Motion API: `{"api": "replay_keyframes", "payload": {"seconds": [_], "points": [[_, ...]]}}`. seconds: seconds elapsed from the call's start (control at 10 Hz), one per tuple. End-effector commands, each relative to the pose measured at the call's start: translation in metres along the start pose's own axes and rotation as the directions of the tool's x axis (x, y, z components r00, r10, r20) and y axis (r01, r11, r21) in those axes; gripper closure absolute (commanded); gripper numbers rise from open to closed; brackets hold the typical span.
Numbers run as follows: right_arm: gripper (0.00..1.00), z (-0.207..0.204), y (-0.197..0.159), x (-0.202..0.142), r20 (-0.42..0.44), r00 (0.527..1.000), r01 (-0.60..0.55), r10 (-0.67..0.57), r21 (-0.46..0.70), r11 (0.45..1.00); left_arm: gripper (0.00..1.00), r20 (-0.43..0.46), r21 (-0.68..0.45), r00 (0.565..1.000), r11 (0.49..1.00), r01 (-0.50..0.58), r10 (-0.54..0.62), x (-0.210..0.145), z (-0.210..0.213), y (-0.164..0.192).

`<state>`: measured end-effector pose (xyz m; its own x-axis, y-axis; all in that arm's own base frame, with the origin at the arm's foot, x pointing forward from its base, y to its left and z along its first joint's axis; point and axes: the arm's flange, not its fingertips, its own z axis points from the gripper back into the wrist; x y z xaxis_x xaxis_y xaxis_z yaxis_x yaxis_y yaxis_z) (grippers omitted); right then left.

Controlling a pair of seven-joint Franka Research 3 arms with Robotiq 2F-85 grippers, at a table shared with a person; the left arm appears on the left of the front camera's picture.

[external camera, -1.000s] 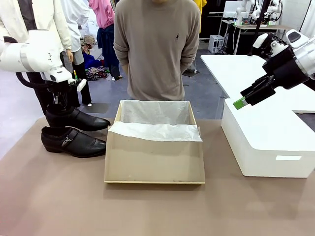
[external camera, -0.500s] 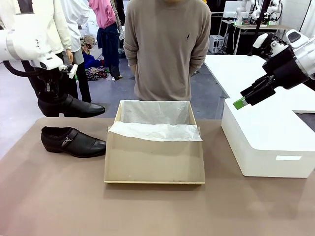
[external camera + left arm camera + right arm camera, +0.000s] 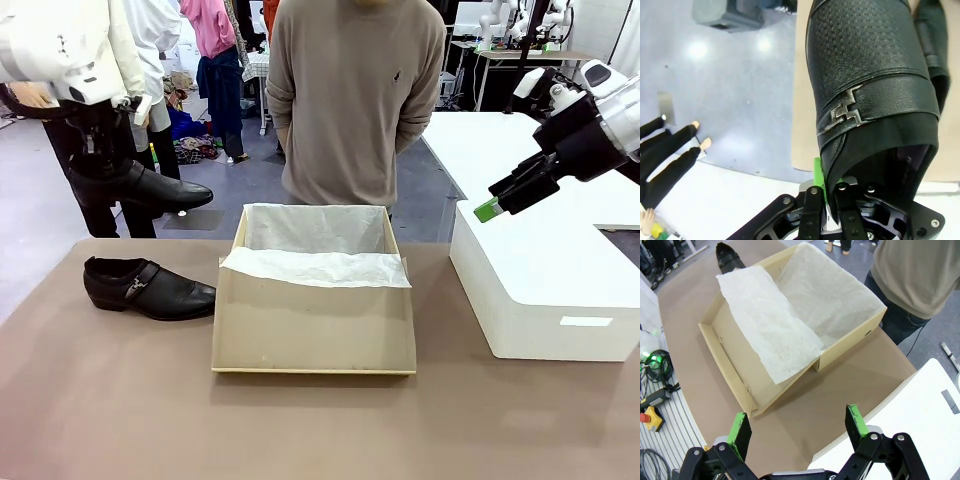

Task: Pack the shoes into the box.
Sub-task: Place one shoe of the Shoes into the Shoes Box.

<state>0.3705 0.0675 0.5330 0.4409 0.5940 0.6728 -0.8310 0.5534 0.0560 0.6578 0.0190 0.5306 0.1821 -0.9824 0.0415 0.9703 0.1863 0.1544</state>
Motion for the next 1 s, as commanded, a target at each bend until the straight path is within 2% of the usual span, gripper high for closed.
{"api": "replay_keyframes", "payload": {"seconds": [0.0,0.4,0.6,0.9], "points": [[0.0,-0.001,-0.003,0.001,0.025,1.0,-0.009,0.008,0.014,1.0,1.0,0.045,-0.041,0.998,0.999,-0.03,0.032,0.025,0.027,-0.008],[0.0,-0.001,-0.003,0.001,0.025,1.0,-0.009,0.008,0.014,1.0,1.0,0.045,-0.056,0.998,0.998,-0.036,0.038,0.072,0.044,-0.029],[0.0,-0.001,-0.003,0.001,0.025,1.0,-0.009,0.008,0.014,1.0,1.0,0.064,-0.05,0.997,0.998,-0.044,0.048,0.079,0.048,-0.034],[0.0,-0.001,-0.003,0.001,0.025,1.0,-0.009,0.008,0.014,1.0,1.0,0.047,-0.056,0.999,0.998,-0.013,0.015,0.079,0.038,-0.031]]}}
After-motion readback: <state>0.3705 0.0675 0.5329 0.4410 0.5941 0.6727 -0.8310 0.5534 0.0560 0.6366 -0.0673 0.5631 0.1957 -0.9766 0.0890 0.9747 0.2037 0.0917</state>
